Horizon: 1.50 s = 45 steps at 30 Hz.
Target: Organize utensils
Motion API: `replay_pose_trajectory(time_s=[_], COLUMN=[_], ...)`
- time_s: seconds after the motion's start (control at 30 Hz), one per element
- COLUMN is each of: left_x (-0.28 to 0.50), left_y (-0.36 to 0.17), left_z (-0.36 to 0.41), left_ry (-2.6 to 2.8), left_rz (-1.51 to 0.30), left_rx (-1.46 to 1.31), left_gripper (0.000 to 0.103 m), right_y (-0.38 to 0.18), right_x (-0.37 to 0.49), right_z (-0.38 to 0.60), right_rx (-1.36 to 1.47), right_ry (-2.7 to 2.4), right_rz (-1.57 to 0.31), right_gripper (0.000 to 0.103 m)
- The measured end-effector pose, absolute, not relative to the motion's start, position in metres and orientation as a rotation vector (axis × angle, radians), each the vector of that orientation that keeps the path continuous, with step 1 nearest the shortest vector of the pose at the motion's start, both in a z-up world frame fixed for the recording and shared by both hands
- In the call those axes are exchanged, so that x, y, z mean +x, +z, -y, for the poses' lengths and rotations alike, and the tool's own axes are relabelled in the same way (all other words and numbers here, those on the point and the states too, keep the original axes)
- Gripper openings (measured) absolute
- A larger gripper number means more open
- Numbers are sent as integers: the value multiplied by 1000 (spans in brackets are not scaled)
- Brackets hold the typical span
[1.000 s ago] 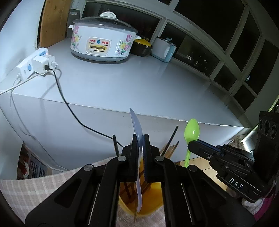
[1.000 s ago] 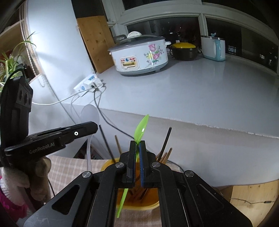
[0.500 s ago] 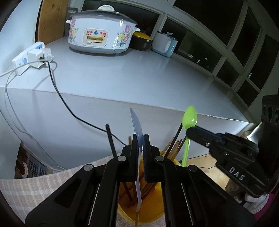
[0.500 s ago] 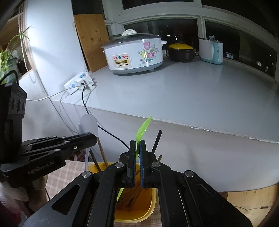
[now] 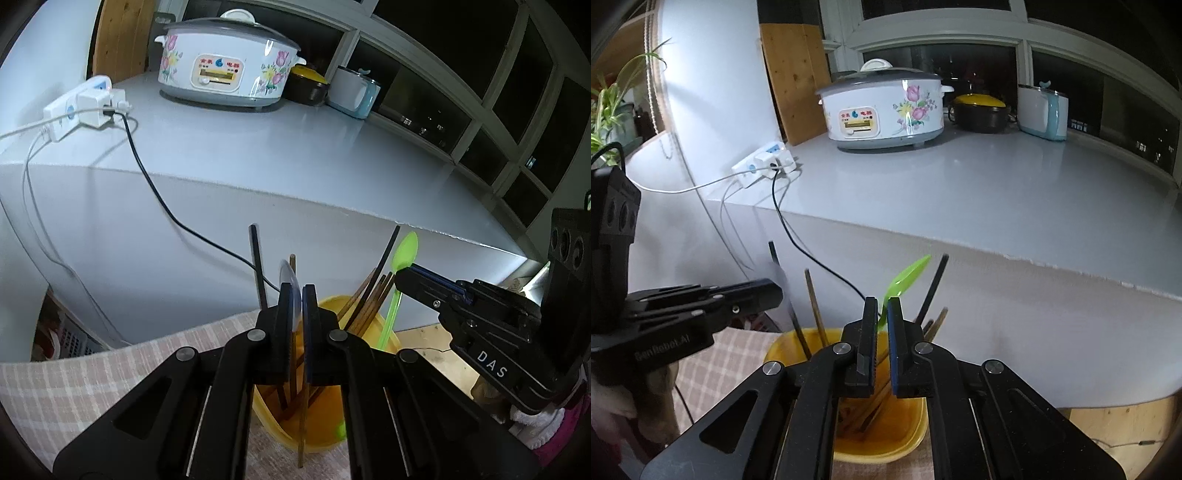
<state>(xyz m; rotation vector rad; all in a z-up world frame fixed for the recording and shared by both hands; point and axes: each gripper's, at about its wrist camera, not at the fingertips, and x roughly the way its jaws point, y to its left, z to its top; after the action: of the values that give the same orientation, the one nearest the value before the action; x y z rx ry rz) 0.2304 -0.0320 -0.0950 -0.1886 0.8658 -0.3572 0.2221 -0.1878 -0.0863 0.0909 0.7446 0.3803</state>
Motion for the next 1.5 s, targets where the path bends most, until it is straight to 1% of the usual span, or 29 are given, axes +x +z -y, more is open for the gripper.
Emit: replay_pose_trajectory(time_s=[0.17,0.37,0.53,0.73,0.83,0.9,1.03,1.07,1.13,1.2,1.23,1.3,1.33,1.37,1.4,1.43,1.47,1.5], left_x=[225,216,205,181,164,153,134,129,121,112,108,99,97,93,89,87,84,80], left_y=[-95,-92,-82,-66,-61,-58,-53,-52,-51,-50,-49,-47,-46,-45,-44,-42,-40,-38], left_z=[34,28,20,15,11,8,5,4,3,3,3,2,1,2,3,4,6,7], left_ry=[-368,-358,-350,-346,-339,-329,-313,-309,-299,-285,-276,-255,-252,-249,-245,-240,-232,-225], left_rz=[-869,-876,-870,-858,-860,-866,-875,-878,-878,-880,-880,-878,-880,-881,-879,-876,-871,-864], left_rx=[-175,-190,-223,-215,-213,-215,-210,-206,-199,-185,-179,-181,-184,-184,-172,-159,-142,-128], left_gripper=[1,1,2,3,6,17,25,29,34,41,43,53,57,62,64,65,67,71], right_y=[-85,-85,-97,-101,-102,-103,-101,-100,-99,-96,-95,-90,-88,-86,-82,-81,-77,-75], right_x=[216,210,208,187,173,164,151,146,139,134,131,126,124,122,119,116,113,112], right_z=[190,184,180,188,193,195,198,199,200,202,202,202,201,201,200,200,199,198], right_rx=[84,12,13,80,126,144,173,181,194,204,205,197,192,187,179,174,167,163], right_ry=[370,340,384,418,429,433,434,434,433,429,426,422,424,425,426,424,421,420], right_rz=[-730,-698,-764,-841,-879,-898,-926,-931,-938,-934,-930,-922,-920,-916,-908,-898,-884,-879], right_gripper=[4,2,2,3,3,3,4,6,10,20,21,23,24,28,35,38,44,46])
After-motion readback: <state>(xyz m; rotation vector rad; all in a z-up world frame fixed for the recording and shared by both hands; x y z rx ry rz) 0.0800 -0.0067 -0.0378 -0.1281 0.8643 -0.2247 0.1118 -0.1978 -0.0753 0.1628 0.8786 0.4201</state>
